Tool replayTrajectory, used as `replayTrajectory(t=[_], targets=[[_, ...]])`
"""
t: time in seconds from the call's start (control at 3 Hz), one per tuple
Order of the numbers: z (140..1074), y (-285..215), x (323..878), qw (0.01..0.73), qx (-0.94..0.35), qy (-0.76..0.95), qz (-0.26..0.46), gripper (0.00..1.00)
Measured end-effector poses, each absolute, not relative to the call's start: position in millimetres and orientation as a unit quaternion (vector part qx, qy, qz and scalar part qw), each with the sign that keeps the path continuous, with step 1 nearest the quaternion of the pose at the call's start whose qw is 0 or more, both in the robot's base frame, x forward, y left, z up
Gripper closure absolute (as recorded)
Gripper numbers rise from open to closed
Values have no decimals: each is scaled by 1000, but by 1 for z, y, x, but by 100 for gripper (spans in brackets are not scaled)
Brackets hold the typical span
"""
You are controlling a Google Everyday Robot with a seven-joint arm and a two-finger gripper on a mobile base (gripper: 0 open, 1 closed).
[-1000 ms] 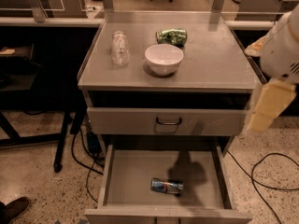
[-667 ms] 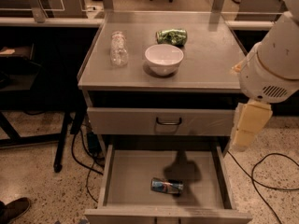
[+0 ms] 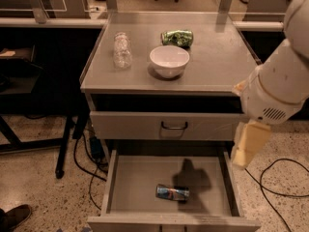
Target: Pick redbull can from middle drawer and place on counter
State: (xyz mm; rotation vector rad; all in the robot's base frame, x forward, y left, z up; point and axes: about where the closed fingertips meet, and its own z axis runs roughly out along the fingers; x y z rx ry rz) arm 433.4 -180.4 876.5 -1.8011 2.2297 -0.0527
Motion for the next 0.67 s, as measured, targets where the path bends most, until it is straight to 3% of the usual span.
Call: replayTrajectory(t=[0.67], targets=[[766,-179,435,121,-586,796,85,0]])
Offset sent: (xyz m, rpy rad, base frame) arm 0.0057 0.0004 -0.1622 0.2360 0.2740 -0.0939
